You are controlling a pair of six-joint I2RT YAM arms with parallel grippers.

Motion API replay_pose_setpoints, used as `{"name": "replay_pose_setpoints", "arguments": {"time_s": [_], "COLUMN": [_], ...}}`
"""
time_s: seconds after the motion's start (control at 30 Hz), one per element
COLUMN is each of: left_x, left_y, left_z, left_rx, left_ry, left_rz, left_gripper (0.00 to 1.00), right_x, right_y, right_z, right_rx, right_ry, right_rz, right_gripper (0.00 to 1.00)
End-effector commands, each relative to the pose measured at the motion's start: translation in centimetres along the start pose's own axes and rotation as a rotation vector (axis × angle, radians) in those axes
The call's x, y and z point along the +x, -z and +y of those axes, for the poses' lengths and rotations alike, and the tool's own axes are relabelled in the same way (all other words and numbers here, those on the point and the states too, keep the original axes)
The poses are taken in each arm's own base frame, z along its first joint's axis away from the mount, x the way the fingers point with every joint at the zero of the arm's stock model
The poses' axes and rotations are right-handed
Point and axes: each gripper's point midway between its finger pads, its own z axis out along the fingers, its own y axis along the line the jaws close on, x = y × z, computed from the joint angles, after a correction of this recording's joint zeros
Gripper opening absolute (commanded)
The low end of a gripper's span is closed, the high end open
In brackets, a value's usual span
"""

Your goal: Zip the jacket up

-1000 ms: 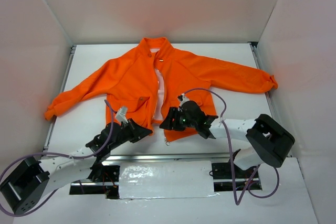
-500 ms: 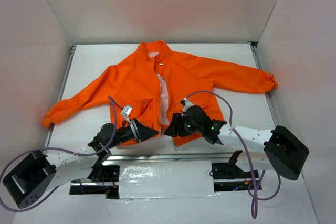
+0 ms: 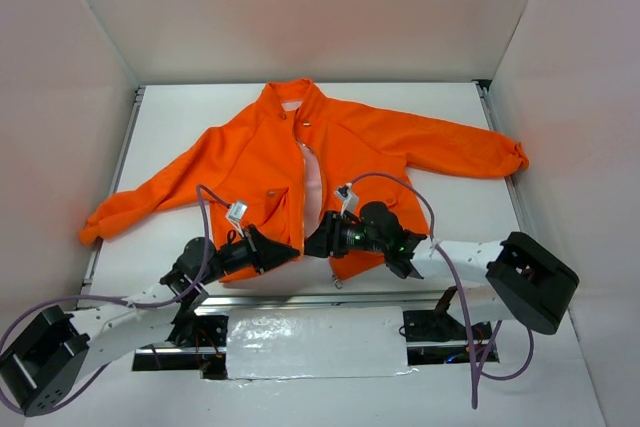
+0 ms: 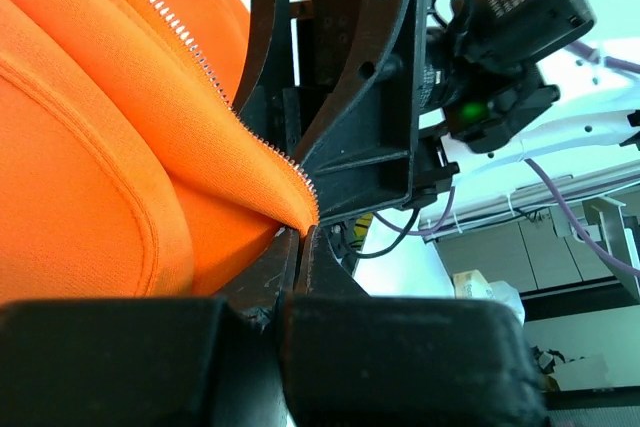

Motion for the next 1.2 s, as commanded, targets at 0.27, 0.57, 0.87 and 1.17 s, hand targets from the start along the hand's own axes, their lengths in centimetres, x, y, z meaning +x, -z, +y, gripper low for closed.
{"name": "replay_pose_setpoints", "arguments": {"time_s": [0.27, 0.57, 0.87, 1.17], "left_x": [2.2, 2.2, 1.2, 1.3], "left_y": [1.4, 0.4, 0.0, -0.2], "left_z": [2.8, 4.0, 3.8, 3.4], "left_rx": [-0.076, -0.165, -0.176, -0.155], "left_ry": [-0.009, 0.102, 0.162, 0.169], "left_rz": [0.036, 0.052, 0.001, 0.015], "left_gripper": [0.00, 0.00, 0.00, 0.00], "right_x": [-2.8, -2.8, 0.3, -0.9], "right_y": [1.4, 2.8, 3.6, 2.6], "right_z": [2.6, -5.5, -3.1, 3.1], "right_rx": [-0.123, 0.462, 0.230, -0.048], "right_ry": [-0.044, 0.039, 0.081, 0.113], "right_rz": [-0.185, -0.097, -0.016, -0.025], "right_gripper": [0.54, 0.57, 0.49, 0.49]}}
